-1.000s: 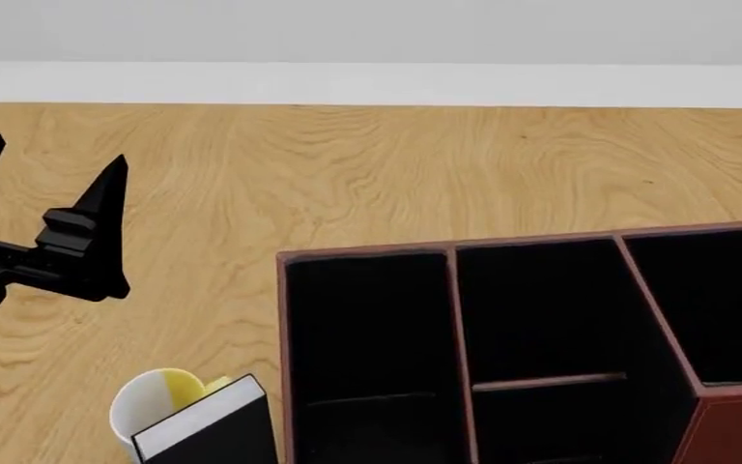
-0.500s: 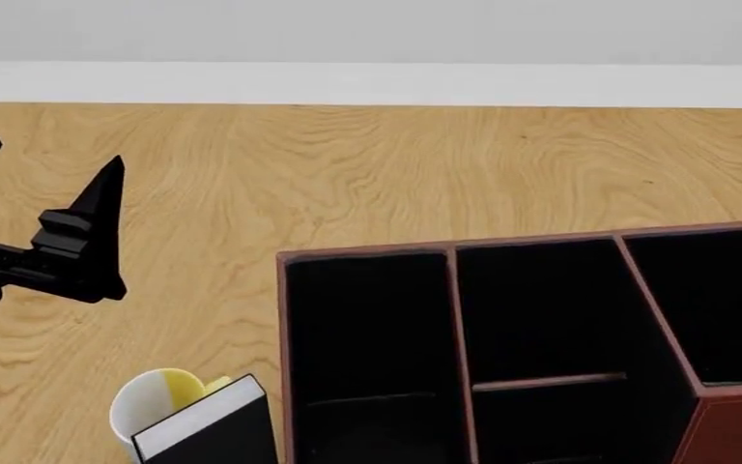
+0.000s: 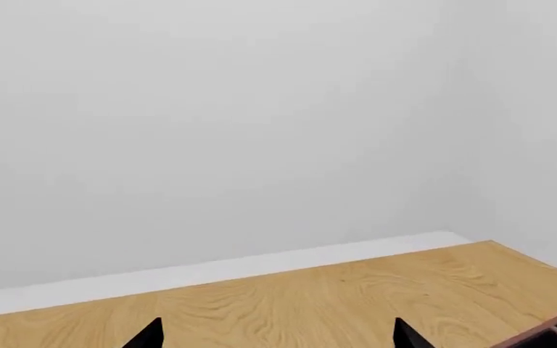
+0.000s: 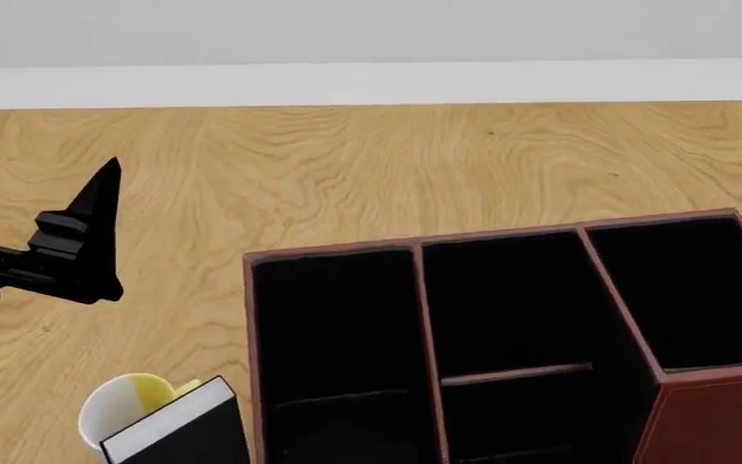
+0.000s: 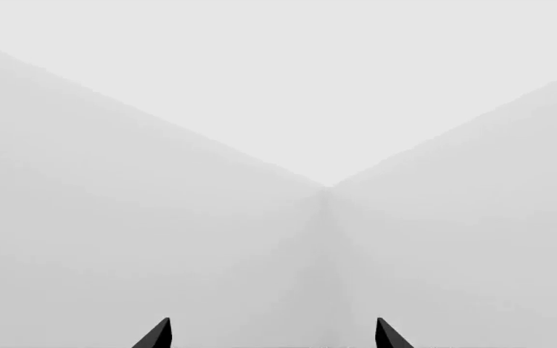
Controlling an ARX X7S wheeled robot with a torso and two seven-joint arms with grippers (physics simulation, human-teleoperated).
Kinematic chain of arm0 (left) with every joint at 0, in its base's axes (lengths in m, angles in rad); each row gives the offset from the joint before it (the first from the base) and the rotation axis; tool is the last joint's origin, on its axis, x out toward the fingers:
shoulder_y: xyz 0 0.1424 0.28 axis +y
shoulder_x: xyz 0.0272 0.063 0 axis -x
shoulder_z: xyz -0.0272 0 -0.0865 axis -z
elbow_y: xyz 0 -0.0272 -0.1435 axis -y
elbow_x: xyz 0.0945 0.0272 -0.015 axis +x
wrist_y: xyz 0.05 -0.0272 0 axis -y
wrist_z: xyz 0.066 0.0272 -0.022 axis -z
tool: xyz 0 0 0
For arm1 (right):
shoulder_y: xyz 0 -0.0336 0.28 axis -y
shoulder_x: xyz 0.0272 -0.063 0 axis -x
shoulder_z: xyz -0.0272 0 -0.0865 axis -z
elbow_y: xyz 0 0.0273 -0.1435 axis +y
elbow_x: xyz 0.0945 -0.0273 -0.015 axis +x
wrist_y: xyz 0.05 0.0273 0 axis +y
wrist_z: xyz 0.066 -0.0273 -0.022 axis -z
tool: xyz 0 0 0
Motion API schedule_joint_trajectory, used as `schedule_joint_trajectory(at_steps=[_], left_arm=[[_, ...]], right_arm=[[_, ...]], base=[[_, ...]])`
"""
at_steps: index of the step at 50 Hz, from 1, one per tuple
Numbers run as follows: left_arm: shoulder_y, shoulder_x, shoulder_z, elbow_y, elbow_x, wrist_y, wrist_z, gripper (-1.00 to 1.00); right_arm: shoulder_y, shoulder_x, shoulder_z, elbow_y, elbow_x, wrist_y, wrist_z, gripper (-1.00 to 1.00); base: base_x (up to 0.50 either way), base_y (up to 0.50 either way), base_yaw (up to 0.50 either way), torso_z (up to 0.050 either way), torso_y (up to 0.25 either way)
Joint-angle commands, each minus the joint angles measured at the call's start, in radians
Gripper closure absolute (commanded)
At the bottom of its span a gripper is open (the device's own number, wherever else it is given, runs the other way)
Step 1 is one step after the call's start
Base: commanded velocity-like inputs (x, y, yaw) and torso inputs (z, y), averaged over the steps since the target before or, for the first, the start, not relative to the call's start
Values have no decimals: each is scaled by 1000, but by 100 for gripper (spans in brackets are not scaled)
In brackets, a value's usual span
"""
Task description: Pick up the book and place it in the back compartment of the caddy.
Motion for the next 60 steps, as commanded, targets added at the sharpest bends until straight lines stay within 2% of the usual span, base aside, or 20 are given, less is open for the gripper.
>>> schedule_joint_trajectory(at_steps=[1, 16, 43, 60], left_arm=[[0, -1, 2, -6, -2, 5, -1, -100], [-1, -4, 1, -4, -8, 6, -5, -100], [2, -5, -13, 13, -22, 20, -18, -100], [-4, -7, -7, -1, -24, 22, -20, -100]], right_arm=[[8, 3, -28, -1, -12, -17, -4, -100], [29, 11, -52, -4, -11, -26, -11, -100], [87, 5, -119, -6, -16, -38, 8, -100], [178, -26, -168, -5, -2, 7, 8, -100]], base=[[0, 0, -266, 0, 0], [0, 0, -248, 0, 0], [0, 0, 0, 0, 0], [0, 0, 0, 0, -145]])
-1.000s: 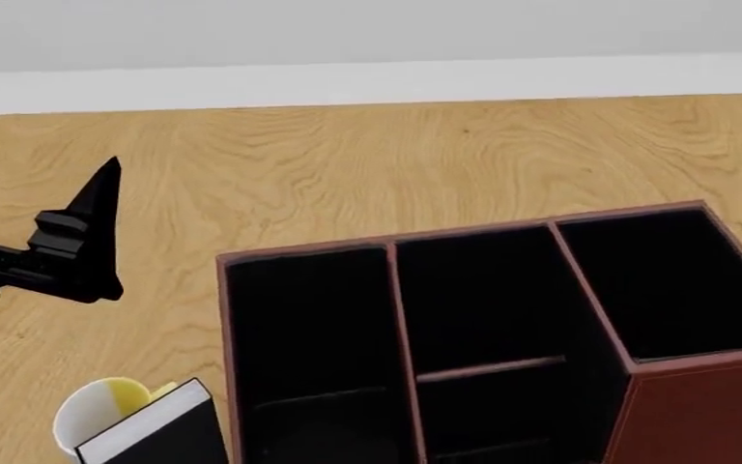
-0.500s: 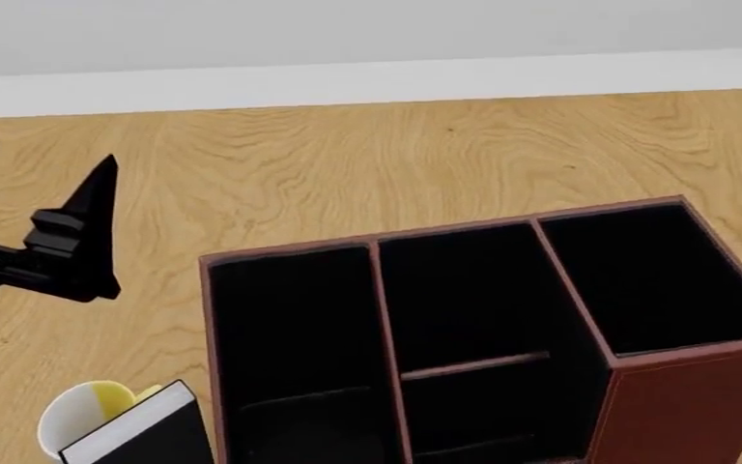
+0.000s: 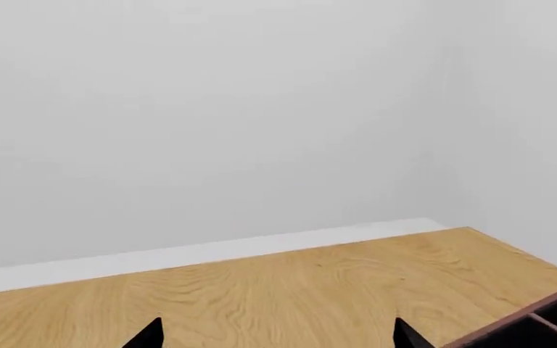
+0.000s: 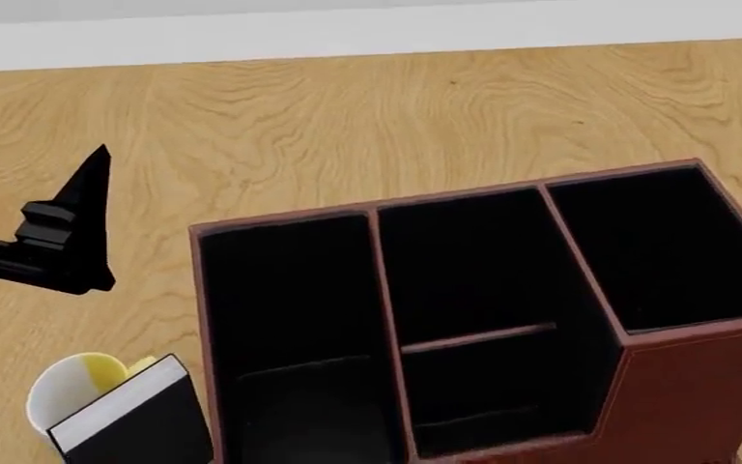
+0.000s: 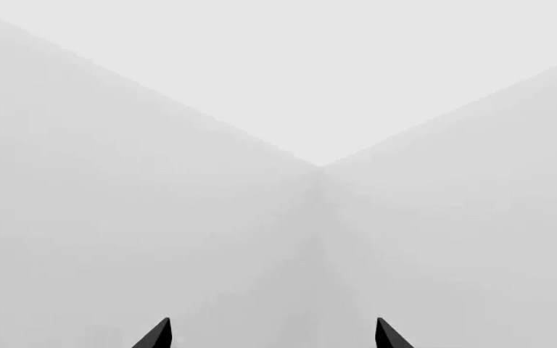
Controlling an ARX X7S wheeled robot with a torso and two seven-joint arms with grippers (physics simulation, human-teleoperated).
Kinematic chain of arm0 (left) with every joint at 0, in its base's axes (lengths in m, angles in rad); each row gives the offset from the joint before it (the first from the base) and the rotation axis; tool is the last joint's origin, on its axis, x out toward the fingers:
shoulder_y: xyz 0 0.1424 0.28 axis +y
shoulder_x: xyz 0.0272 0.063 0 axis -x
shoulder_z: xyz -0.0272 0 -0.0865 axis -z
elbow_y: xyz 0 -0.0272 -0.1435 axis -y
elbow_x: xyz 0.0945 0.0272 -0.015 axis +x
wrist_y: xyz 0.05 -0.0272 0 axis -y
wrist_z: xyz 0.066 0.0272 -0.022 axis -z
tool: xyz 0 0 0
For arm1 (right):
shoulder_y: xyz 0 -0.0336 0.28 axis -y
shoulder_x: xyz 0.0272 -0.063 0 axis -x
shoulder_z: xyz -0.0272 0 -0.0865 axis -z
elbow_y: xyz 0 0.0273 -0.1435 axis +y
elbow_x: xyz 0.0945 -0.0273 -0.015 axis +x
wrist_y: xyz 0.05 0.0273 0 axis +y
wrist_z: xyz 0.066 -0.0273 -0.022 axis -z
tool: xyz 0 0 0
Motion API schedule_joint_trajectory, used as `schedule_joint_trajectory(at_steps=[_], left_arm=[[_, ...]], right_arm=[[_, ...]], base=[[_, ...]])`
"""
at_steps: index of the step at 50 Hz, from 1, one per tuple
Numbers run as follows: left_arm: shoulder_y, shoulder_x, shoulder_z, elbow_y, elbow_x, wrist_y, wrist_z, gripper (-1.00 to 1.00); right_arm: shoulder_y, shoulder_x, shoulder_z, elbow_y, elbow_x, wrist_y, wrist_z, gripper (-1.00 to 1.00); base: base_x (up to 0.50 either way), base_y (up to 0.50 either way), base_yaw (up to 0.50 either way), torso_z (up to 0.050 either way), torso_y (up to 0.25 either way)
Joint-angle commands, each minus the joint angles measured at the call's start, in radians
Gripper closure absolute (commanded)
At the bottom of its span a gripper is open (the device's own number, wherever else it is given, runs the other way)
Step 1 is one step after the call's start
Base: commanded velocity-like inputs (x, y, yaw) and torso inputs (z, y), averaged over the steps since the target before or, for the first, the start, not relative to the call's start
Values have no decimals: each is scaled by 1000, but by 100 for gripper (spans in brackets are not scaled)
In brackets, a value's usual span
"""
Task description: Pick up the book and place it in the back compartment of the caddy.
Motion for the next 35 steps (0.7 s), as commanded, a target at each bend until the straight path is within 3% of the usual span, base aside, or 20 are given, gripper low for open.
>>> schedule_joint_trajectory(at_steps=[1, 24, 35], left_arm=[[-3, 0, 4, -9, -1, 3, -1, -100], [1, -8, 6, -5, -8, 5, -5, -100], [-10, -9, 3, -10, -15, -4, -15, -100]], right_arm=[[58, -22, -37, 1, 7, 30, -1, -100], [233, -92, -109, 1, 59, 142, 9, -100], [217, -92, -89, -1, 62, 141, 12, -100]], base=[[0, 0, 0, 0, -152], [-1, 0, 0, 0, -148], [-1, 0, 0, 0, -16]])
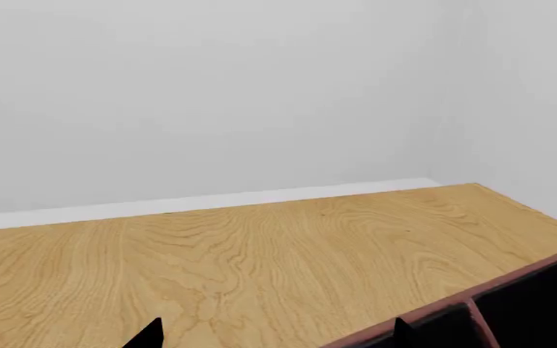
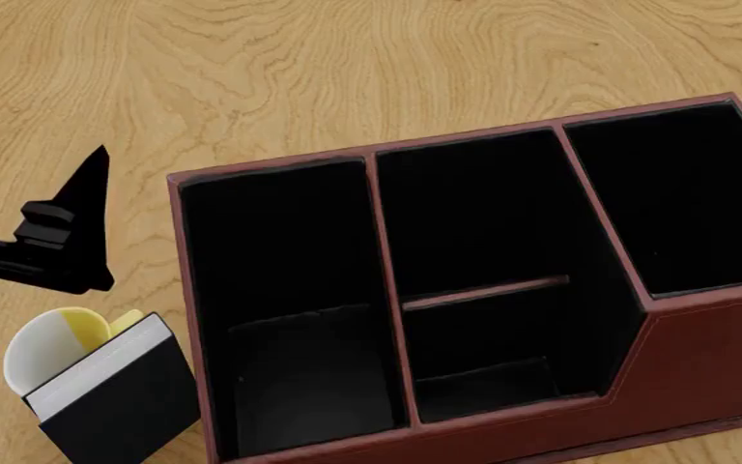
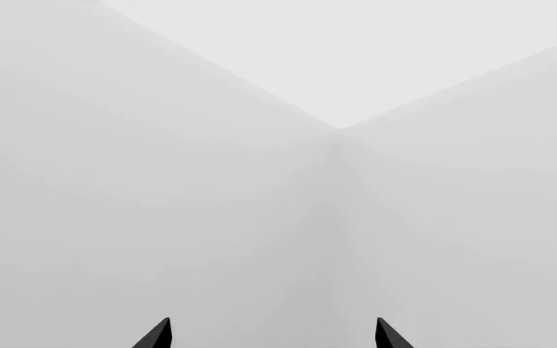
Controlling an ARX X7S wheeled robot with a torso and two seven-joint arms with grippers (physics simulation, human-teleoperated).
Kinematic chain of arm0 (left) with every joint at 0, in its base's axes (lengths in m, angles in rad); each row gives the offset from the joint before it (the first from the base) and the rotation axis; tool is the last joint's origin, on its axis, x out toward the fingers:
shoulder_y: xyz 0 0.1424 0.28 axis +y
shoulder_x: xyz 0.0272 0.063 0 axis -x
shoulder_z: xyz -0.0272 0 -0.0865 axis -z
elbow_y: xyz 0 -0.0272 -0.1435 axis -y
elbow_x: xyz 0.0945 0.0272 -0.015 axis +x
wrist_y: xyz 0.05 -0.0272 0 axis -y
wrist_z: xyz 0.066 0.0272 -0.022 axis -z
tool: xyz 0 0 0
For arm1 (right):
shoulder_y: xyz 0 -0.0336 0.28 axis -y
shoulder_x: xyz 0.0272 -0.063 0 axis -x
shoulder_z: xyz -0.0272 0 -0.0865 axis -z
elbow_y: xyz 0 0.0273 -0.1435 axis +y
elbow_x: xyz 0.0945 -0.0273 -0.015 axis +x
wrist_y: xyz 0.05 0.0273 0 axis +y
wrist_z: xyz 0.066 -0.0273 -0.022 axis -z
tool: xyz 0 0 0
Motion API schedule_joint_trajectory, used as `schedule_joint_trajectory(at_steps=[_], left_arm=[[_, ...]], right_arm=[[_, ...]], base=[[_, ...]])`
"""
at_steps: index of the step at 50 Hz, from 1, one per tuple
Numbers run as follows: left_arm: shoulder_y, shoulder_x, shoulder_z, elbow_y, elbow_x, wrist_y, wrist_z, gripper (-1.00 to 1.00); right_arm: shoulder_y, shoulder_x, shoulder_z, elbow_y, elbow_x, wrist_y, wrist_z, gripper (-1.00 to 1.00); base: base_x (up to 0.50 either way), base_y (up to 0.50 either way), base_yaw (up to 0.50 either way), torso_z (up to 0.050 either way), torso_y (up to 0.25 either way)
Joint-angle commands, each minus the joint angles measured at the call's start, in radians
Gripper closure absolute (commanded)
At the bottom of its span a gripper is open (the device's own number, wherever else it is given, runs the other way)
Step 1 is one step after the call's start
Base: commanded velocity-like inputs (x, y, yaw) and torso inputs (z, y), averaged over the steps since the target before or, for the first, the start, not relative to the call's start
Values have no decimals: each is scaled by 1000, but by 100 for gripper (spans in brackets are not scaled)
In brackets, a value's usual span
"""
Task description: Pick up the book and place it in the back compartment of the caddy.
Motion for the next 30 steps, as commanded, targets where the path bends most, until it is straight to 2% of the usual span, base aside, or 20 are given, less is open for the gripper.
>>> schedule_joint_trajectory(at_steps=[1, 22, 27, 30], left_arm=[[-8, -5, 6, -4, -1, -6, -5, -100], [-5, -18, -15, 13, -50, -26, 3, -100], [2, -71, 14, 33, -52, -63, 30, -100], [5, -90, -8, 35, -86, -90, 36, -100]], right_arm=[[4, -8, 11, -2, 4, 9, 3, -100], [-108, -4, 122, -9, 5, 5, 0, -100], [-150, -18, 173, -13, 6, 21, -5, -100], [-167, -26, 200, -14, 8, 32, -9, -100]], base=[[0, 0, 0, 0, 0], [0, 0, 0, 0, 0], [0, 0, 0, 0, 0], [0, 0, 0, 0, 0]])
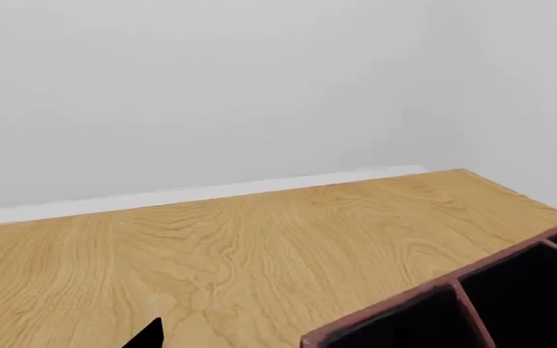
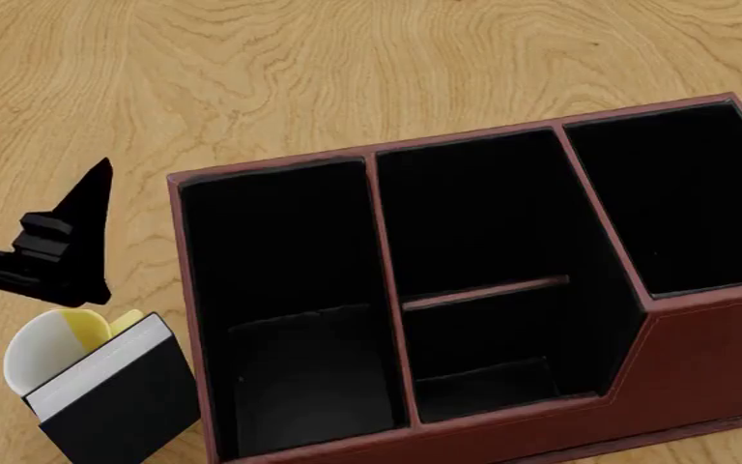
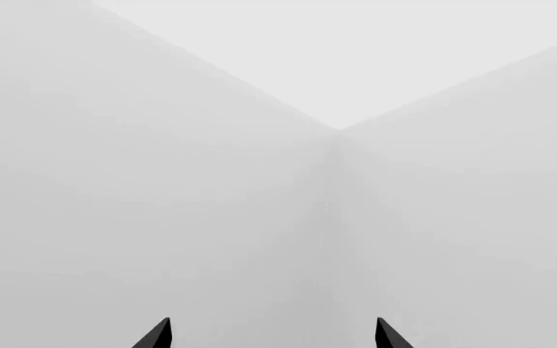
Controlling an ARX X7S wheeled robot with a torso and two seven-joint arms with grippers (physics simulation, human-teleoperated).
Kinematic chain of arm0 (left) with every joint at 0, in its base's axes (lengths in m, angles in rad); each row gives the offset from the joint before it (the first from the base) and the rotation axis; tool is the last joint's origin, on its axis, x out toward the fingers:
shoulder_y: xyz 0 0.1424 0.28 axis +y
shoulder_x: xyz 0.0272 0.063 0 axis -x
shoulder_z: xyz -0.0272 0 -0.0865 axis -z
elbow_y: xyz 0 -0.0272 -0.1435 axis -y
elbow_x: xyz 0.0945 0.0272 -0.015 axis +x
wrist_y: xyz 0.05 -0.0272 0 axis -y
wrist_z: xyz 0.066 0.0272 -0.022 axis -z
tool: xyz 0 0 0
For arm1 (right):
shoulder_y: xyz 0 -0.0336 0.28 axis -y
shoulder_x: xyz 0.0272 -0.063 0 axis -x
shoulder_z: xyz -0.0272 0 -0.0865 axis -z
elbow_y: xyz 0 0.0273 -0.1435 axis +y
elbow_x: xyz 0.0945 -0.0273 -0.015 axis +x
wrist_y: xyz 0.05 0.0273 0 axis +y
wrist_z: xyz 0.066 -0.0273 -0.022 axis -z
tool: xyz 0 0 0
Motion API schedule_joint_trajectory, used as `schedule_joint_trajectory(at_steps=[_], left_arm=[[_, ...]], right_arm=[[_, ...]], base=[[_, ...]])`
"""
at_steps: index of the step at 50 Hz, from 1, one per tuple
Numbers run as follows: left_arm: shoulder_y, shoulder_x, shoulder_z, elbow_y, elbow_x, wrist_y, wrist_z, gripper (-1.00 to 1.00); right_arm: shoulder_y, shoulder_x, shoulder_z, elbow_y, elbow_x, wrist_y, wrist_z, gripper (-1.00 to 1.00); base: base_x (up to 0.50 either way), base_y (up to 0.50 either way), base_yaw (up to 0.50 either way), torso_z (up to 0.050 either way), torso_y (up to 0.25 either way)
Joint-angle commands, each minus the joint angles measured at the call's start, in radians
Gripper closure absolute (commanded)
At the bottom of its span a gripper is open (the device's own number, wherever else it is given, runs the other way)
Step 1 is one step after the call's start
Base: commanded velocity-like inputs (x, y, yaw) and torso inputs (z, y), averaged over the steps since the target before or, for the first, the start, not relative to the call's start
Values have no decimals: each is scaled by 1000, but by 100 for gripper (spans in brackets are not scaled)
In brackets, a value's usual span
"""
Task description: Pick up the book and place it in the back compartment of the caddy.
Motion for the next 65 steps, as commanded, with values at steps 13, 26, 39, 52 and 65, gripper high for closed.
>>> schedule_joint_trajectory(at_steps=[13, 26, 39, 52, 65], left_arm=[[-23, -210, -19, 77, -146, -226, 62, -100], [-29, -345, 39, 77, -147, -262, 177, -100], [40, -434, 37, 74, -143, -221, 270, -100], [138, -471, 34, 17, -112, -117, 374, -100], [178, -473, 81, -27, -68, -37, 463, -100]], right_arm=[[-64, -43, 75, -1, -14, 37, -20, -100], [-46, -44, 63, 0, -11, 44, -19, -100], [77, -55, -46, 7, -2, 61, -12, -100], [262, -104, -158, 17, 46, 141, 12, -100], [312, -126, -185, 19, 62, 171, 24, -100]], base=[[0, 0, 0, 0, 0], [0, 0, 0, 0, 0], [0, 0, 0, 0, 0], [0, 0, 0, 0, 0], [0, 0, 0, 0, 0]])
